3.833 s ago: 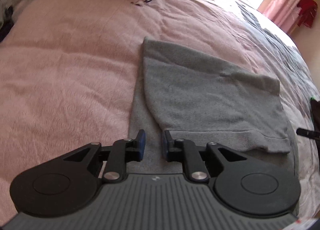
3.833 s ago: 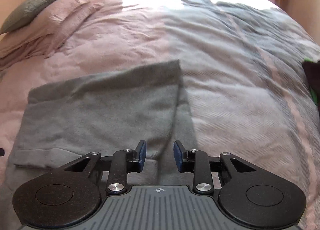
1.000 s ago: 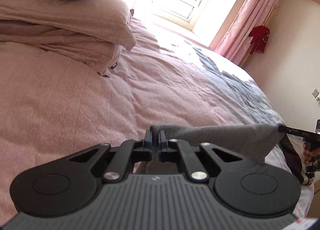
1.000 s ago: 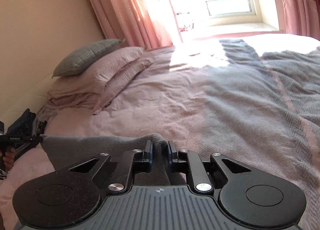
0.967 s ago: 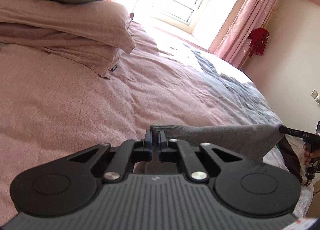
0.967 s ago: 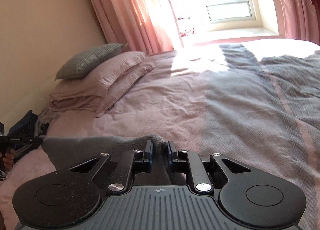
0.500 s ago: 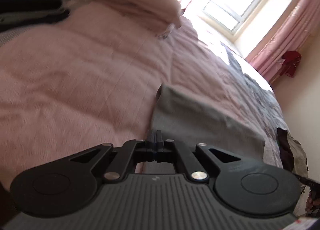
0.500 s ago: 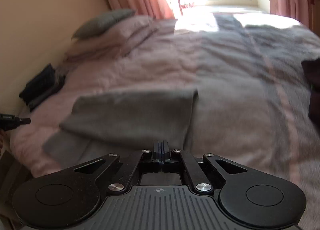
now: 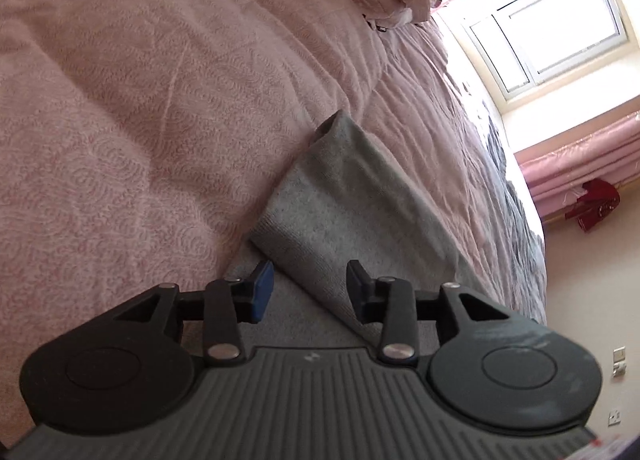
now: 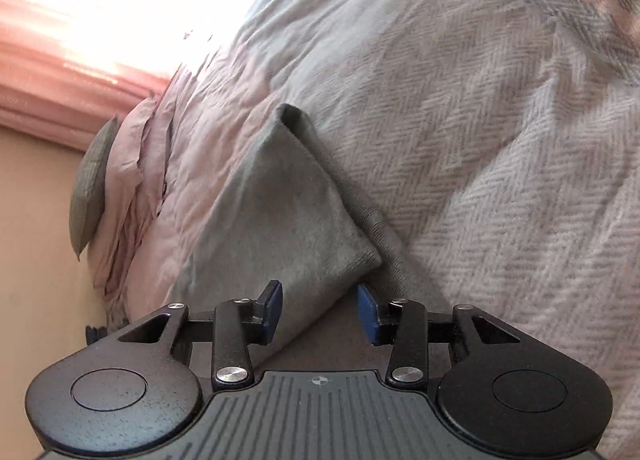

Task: Fold clothes
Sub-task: 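Lift the folded edge with both tools and fold it over again, then open both tools and release the twice-folded sweatshirt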

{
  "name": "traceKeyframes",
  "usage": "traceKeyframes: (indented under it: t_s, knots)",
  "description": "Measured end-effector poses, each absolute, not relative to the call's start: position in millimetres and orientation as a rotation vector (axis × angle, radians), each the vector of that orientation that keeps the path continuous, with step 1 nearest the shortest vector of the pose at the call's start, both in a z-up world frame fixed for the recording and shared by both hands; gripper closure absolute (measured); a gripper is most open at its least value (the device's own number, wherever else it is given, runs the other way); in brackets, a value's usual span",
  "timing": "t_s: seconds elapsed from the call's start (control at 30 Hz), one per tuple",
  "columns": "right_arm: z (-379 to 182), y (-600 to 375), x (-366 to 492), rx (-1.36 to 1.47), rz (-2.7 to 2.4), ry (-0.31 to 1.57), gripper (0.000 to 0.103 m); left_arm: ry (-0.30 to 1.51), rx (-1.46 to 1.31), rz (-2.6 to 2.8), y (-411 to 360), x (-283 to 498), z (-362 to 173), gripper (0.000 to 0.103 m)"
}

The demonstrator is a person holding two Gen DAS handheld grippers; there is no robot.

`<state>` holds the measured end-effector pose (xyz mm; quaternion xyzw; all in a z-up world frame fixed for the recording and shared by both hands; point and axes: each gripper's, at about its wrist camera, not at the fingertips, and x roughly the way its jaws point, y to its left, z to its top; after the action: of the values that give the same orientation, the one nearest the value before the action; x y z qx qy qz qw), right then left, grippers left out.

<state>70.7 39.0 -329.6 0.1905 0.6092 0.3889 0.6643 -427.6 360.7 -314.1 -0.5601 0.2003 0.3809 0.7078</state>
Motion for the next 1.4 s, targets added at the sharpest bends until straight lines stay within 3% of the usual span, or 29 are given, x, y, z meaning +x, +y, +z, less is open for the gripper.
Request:
traceKeyframes:
  t_s: [0.13, 0.17, 0.2, 0.23, 0.27, 0.3, 0.53, 0.8, 1.03, 1.13, 1.27, 1.4]
  knots:
    - [-345.0, 39.8, 79.2, 0.534, 0.819, 1.374, 0.066, 0.442, -1.291, 0.883, 367.5, -425.8, -330.1, 0.068]
    - [-345.2, 39.8, 79.0, 0.532, 0.809, 1.363, 0.075, 0.429, -1.301, 0.889, 368.8, -426.4, -332.0, 0.069]
    - [-343.9, 40.5, 78.9, 0.515, 0.803, 1.350, 0.091, 0.423, -1.302, 0.894, 370.1, -426.3, -332.5, 0.073]
    - [-340.8, 41.1, 78.1, 0.491, 0.804, 1.334, 0.095, 0.423, -1.295, 0.903, 372.0, -425.5, -332.0, 0.077]
    - [-335.6, 40.7, 76.7, 0.474, 0.814, 1.314, 0.099, 0.428, -1.277, 0.911, 373.2, -424.9, -330.4, 0.095]
    - [-328.9, 40.7, 75.5, 0.461, 0.829, 1.292, 0.100, 0.436, -1.256, 0.908, 374.6, -424.8, -327.7, 0.100]
    - [-264.4, 6.6, 46.9, 0.378, 0.985, 1.181, 0.101, 0.422, -1.036, 0.837, 339.0, -445.0, -272.9, 0.100]
    - [-290.3, -37.6, 13.2, 0.314, 0.899, 1.289, 0.101, 0.527, -1.037, 0.861, 286.0, -474.0, -289.0, 0.100]
    - [-303.2, -42.2, 6.7, 0.247, 0.877, 1.266, 0.100, 0.551, -0.991, 0.858, 269.9, -482.2, -291.3, 0.100]
    - [-318.6, -32.8, 3.3, 0.154, 0.824, 1.297, 0.098, 0.647, -0.927, 0.884, 268.6, -472.4, -306.8, 0.096]
    - [-298.3, -30.2, -4.2, -0.022, 0.767, 1.224, 0.065, 0.670, -0.976, 0.903, 273.2, -474.6, -318.4, 0.091]
    - [-258.1, -27.9, -18.2, -0.239, 0.732, 0.974, 0.062, 0.725, -0.863, 0.961, 267.1, -480.9, -286.9, 0.091]
